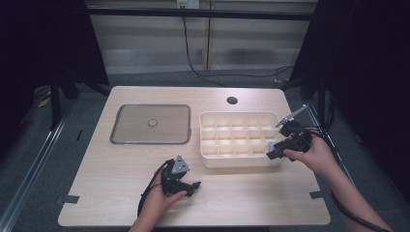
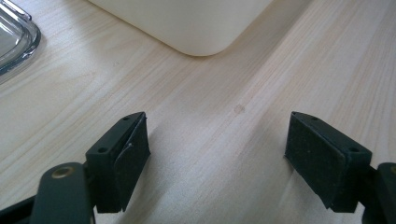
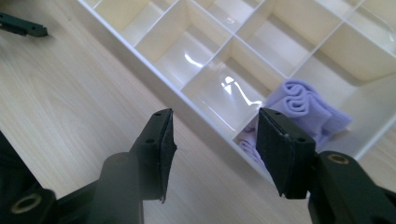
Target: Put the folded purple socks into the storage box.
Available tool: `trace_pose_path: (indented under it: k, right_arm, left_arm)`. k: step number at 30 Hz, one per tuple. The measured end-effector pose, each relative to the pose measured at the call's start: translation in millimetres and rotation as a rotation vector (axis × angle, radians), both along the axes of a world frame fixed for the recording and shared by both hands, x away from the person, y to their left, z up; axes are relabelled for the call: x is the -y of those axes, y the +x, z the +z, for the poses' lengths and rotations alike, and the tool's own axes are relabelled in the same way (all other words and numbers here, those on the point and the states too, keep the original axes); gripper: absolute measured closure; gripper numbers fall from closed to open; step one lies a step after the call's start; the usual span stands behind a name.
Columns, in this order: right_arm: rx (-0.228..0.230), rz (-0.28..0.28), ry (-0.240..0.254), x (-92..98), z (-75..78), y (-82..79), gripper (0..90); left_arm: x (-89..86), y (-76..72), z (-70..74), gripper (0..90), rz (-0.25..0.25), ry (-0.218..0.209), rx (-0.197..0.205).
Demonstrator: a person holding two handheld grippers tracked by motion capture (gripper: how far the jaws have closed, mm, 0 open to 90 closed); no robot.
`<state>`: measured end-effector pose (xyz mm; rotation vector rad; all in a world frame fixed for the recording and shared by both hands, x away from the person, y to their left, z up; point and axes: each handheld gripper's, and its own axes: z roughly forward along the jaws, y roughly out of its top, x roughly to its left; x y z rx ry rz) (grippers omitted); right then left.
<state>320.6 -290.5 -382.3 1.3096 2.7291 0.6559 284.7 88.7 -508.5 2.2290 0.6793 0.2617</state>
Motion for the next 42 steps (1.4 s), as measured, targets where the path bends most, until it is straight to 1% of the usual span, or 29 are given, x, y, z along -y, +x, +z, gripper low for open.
trace_pose_path:
  k: [6, 10, 12, 20, 22, 26, 27, 28, 31, 33, 40, 42]
  right_arm:
    - [0.017, 0.023, 0.03, -5.9, -2.8, -9.5, 41.5]
    - [0.028, 0.036, 0.041, -10.7, -4.3, -17.7, 38.6]
    - [0.04, 0.055, 0.037, -13.1, -6.4, -21.9, 36.5]
    - [0.067, 0.088, 0.078, -21.8, -17.1, -36.8, 32.3]
    - [0.07, 0.1, 0.083, -23.7, -20.7, -40.3, 31.3]
    - [0.073, 0.116, 0.108, -27.0, -30.0, -47.1, 29.3]
    - [0.083, 0.125, 0.112, -27.7, -33.0, -48.6, 29.1]
    - [0.082, 0.123, 0.115, -28.7, -35.8, -50.7, 28.8]
    - [0.091, 0.14, 0.127, -30.8, -44.5, -55.7, 28.4]
    - [0.106, 0.146, 0.137, -32.4, -49.7, -58.7, 28.1]
    - [0.131, 0.177, 0.156, -38.6, -66.3, -65.2, 26.5]
    - [0.13, 0.174, 0.161, -40.0, -71.9, -66.3, 26.5]
  left_arm:
    - [0.1, 0.0, -0.1, 21.2, 0.001, -0.001, 0.001]
    - [0.1, 0.0, -0.1, 21.2, 0.001, -0.001, 0.0]
    - [0.0, 0.0, 0.1, 21.2, -0.001, 0.002, -0.001]
    - [0.0, 0.0, -0.1, 21.2, 0.0, 0.0, 0.001]
    - [0.0, 0.0, -0.1, 21.2, 0.0, -0.001, 0.001]
    - [-0.1, 0.0, 0.1, 21.2, -0.001, 0.002, -0.001]
    - [0.0, 0.0, -0.1, 21.2, 0.0, 0.0, 0.001]
    - [0.0, 0.0, 0.0, 21.2, 0.0, 0.0, 0.001]
    - [-0.1, 0.0, 0.0, 21.2, 0.0, 0.001, 0.0]
    - [-0.1, 0.0, 0.0, 21.2, -0.001, 0.002, 0.001]
    - [0.0, -0.1, -0.1, 21.2, 0.001, -0.001, 0.0]
    - [-0.1, 0.1, 0.0, 21.2, -0.001, 0.001, 0.001]
